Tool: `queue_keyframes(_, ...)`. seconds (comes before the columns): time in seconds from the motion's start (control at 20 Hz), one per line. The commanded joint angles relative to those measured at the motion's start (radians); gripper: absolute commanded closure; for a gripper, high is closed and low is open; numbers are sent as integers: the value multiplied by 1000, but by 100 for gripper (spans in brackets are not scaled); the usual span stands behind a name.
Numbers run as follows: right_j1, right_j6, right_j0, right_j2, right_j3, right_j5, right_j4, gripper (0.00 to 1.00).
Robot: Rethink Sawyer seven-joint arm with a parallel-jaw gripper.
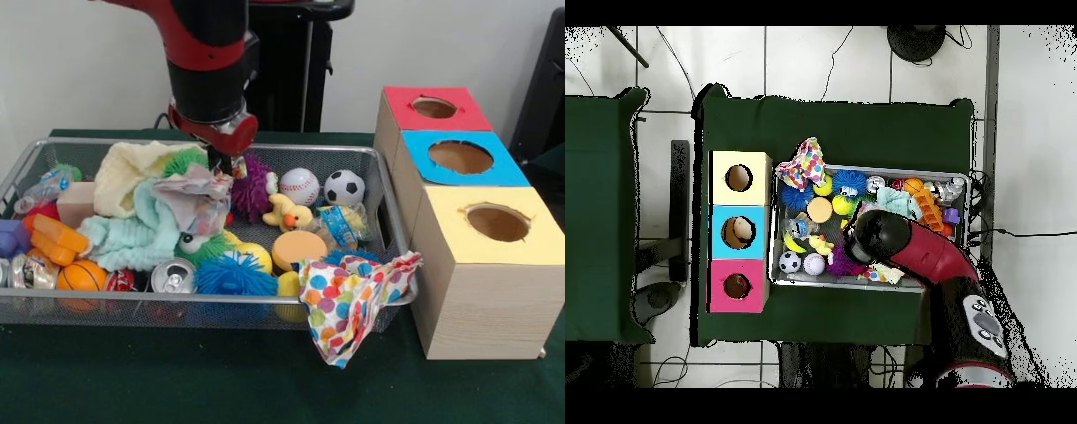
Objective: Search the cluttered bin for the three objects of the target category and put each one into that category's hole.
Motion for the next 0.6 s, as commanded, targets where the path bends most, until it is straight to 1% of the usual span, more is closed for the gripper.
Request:
queue_keyframes(0.05, -104, -59, -58, 163, 41, 90, 11, 100)
queue_keyframes(0.3, -33, -95, -109, 143, -19, 14, -86, 100)
queue_keyframes(0.55, -4, -132, -142, 112, -81, 39, -167, 100)
queue_keyframes(0.6, 5, -122, -142, 100, -92, 40, -182, 100)
